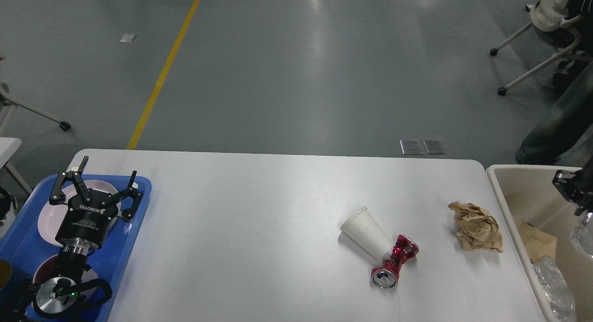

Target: Tidy desktop

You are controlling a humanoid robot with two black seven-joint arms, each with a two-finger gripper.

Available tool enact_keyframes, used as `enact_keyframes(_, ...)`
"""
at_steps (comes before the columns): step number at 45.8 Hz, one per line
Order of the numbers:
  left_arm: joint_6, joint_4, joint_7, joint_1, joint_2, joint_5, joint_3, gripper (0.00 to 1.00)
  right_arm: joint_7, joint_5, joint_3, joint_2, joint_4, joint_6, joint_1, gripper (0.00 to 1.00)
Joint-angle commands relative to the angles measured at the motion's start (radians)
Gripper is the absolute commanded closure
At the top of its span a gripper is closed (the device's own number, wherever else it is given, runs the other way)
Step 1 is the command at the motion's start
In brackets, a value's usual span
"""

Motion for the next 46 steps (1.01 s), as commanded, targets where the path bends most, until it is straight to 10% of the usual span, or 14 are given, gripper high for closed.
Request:
enact_keyframes(1,0.000,0.000,0.000,0.000,-0.001,0.000,0.000,0.03,-0.003,-0.002,0.058,-0.005,-0.111,-0.138,-0.210,1.00)
enact_keyframes(23,0.000,0.000,0.000,0.000,-0.001,0.000,0.000,0.03,-0.003,0.003,0.285,0.188,-0.888,-0.269,-0.928,1.00)
enact_keyframes(46,0.000,0.000,0.000,0.000,-0.001,0.000,0.000,0.03,-0.003,0.018,0.337,0.265,-0.996,-0.389,-1.112,1.00)
